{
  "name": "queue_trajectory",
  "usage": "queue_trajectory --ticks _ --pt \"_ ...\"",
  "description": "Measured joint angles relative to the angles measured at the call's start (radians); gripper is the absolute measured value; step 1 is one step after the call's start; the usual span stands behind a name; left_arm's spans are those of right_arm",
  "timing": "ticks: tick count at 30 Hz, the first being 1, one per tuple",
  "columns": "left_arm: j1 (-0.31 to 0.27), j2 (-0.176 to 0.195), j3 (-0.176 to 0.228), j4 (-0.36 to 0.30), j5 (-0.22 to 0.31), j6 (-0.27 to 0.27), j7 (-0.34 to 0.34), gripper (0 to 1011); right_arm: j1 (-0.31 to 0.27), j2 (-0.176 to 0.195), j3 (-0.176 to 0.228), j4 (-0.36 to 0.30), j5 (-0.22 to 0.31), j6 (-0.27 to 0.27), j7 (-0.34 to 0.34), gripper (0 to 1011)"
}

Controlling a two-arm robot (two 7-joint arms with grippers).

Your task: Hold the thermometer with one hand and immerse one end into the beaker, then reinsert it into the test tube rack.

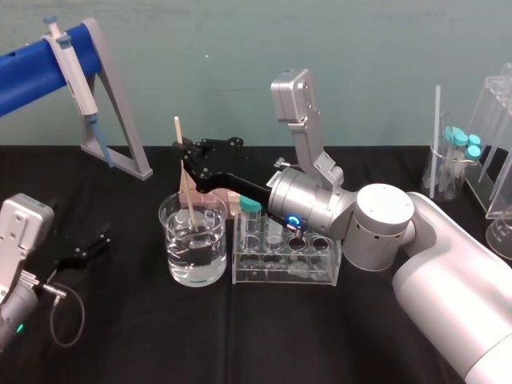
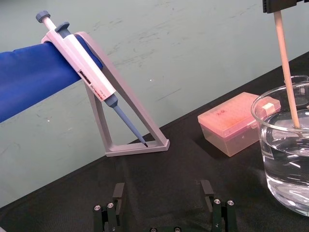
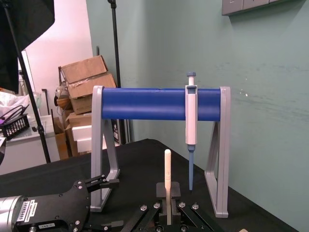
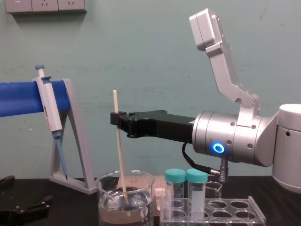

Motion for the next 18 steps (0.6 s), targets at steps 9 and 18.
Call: queue_trajectory --ticks 9,18 --pt "0.0 0.0 0.0 0.0 0.0 0.0 0.0 1004 0.0 0.0 0.0 0.0 0.0 0.0 0.0 52" --pt "0.0 0.0 0.0 0.0 0.0 0.0 0.0 1004 0.0 0.0 0.0 0.0 0.0 0.0 0.0 52"
